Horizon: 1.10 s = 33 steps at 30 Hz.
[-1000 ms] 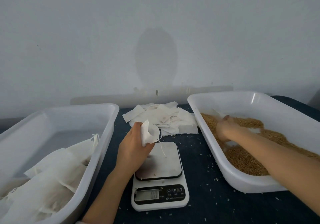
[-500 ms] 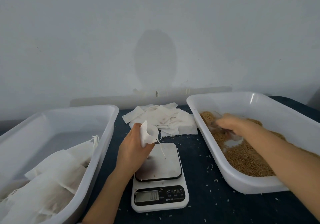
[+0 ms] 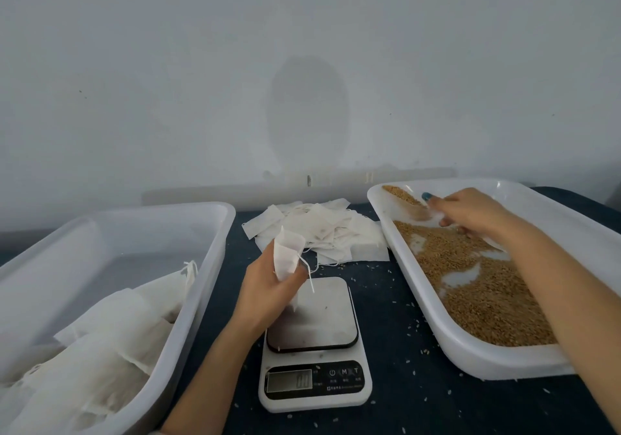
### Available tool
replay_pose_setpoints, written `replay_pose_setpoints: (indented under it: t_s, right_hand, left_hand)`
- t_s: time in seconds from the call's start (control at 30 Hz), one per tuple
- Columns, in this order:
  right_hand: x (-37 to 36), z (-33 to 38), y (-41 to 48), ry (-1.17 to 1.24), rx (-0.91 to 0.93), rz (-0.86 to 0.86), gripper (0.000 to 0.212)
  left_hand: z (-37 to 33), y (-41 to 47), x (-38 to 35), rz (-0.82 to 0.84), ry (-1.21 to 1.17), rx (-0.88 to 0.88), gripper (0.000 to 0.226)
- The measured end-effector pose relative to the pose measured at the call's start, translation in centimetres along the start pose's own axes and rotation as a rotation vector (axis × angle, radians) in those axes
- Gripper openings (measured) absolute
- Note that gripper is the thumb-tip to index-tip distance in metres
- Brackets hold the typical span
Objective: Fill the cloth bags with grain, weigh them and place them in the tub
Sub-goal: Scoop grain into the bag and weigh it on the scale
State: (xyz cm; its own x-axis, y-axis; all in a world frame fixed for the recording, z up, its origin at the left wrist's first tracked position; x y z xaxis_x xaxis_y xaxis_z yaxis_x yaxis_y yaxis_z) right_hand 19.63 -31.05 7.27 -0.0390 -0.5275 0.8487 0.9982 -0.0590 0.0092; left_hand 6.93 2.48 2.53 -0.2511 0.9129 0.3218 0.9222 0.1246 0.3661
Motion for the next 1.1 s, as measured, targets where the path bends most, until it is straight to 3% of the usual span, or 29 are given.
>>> replay_pose_setpoints:
  t_s: [0.13,0.23,0.37,0.47,0.77,0.9,1.1]
  right_hand:
    - [0.9,2.7,-1.3,0.047,0.154,-0.010,0.053]
    - [0.1,5.2,-2.8,0.174,0.266,0.119,0.041]
    - [-1.3,7.9,-4.9,0.198,0.396,0.331,0.052]
    - [-1.6,8.6,-5.5,0.180,0.463,0.389,0.053]
    - [-1.3,9.1,-6.1,-0.120,0.542,0.350,0.044]
    - [-0.9,9.9,-6.4,-0.267,0.584,0.277,0.031]
    - [-0.1,12.3,-7.0,-0.475,0.691,0.155,0.025]
  left_hand:
    - [0.6,0.1,-0.1,0.029,0.020,0.020,0.026]
    - [1.0,0.2,-0.3,0.090,0.043,0.046,0.008]
    - [1.1,0.0,-0.9,0.190,0.078,0.067,0.014]
    - [1.2,-0.2,-1.2,0.242,0.101,0.077,0.015]
    - [1.1,-0.3,-1.4,0.261,0.238,0.047,0.028]
    - [1.0,-0.3,-1.4,0.261,0.329,0.059,0.050]
    - [0.8,-0.4,-1.6,0.266,0.397,0.049,0.048]
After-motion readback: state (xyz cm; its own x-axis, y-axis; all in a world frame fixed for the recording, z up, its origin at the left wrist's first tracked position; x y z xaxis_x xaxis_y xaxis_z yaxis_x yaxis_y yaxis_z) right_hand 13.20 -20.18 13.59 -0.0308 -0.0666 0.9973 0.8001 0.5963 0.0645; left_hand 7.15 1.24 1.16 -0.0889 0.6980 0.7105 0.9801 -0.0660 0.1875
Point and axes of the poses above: each hand's wrist, its own y-axis towards the middle knuckle, its own x-axis out of the back of the hand, z = x × y, the point moved 6 cm from there along y, towards the middle knuckle, and after that the axes turned 3 degrees about -y, right-handed, at the moved point
